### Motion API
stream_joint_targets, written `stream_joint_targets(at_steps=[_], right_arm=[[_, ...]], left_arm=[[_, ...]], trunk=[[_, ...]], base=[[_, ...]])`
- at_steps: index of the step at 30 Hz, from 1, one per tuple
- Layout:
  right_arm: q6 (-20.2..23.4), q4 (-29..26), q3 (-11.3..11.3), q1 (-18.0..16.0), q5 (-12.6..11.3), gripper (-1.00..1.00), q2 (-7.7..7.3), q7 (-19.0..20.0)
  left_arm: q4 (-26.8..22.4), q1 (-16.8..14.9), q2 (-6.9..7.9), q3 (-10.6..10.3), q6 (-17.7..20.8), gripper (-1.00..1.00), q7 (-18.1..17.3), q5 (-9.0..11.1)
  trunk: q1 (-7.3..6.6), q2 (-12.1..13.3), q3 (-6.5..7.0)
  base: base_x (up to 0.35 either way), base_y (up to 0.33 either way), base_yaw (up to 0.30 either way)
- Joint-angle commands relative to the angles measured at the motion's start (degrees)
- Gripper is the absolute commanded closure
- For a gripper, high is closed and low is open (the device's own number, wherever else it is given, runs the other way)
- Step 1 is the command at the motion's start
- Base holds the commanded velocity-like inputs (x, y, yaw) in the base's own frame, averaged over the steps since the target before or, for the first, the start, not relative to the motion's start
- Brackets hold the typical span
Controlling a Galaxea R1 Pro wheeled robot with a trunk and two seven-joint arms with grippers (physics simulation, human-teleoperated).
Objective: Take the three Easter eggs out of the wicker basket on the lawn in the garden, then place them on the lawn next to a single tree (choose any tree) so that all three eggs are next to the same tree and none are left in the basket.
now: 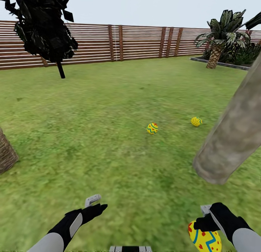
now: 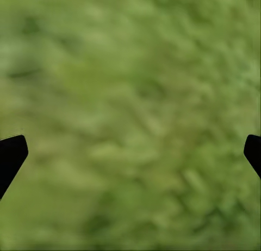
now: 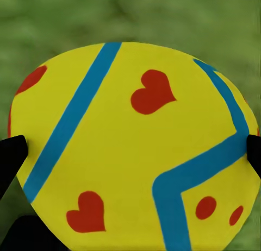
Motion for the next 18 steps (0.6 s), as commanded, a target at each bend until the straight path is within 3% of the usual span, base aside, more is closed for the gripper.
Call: stream_joint_targets(at_steps=[1, 18], right_arm=[[0.2, -0.1, 0.0, 0.0, 0.6, 1.00, -0.01, 0.5], [0.2, -0.1, 0.1, 0.0, 0.6, 1.00, 0.02, 0.5]], left_arm=[[-0.1, 0.0, -0.03, 0.3, 0.6, -1.00, -0.1, 0.6], [0.0, 0.0, -0.04, 0.3, 0.6, -1.00, -0.1, 0.6]], trunk=[[0.01, 0.0, -0.28], [0.45, -0.3, -4.04]], base=[[0.000, 0.000, 0.000], [0.000, 0.000, 0.000]])
